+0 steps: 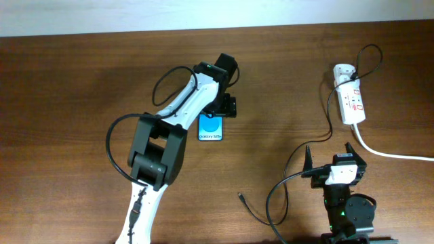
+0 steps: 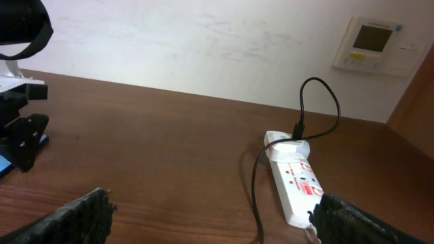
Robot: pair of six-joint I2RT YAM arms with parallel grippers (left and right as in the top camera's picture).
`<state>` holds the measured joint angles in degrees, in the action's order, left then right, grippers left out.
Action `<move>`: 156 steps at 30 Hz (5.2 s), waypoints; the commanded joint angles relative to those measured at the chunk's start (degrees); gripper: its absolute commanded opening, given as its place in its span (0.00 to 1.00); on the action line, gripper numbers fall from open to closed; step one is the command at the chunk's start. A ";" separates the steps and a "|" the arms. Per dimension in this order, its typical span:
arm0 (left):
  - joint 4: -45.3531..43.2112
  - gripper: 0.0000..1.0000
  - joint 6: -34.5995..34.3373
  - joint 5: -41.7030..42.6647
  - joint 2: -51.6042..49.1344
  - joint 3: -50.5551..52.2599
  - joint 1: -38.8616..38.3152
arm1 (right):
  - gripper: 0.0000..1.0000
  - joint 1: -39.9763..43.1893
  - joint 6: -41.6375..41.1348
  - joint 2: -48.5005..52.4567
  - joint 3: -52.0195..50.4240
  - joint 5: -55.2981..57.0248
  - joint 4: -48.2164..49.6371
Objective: Plug charger to phone and switch on socket
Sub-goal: 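Move the left gripper over the blue phone and lower onto it, then close the left gripper on the phone's sides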
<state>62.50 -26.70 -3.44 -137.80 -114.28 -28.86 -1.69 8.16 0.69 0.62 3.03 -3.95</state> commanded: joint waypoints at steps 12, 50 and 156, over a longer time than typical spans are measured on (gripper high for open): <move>0.13 0.99 1.49 -2.38 -1.40 0.02 1.14 | 0.98 -0.11 0.20 -0.33 -0.31 0.66 -0.42; 2.82 0.99 2.71 6.54 -5.03 0.04 2.27 | 0.98 -0.11 0.20 -0.33 -0.31 0.66 -0.42; 15.74 0.79 9.49 20.37 -5.01 -9.09 8.83 | 0.98 -0.13 0.20 -0.33 -0.31 0.66 -0.42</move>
<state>78.61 -17.45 19.88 -142.10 -122.37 -19.68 -1.69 8.16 0.69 0.62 3.03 -3.95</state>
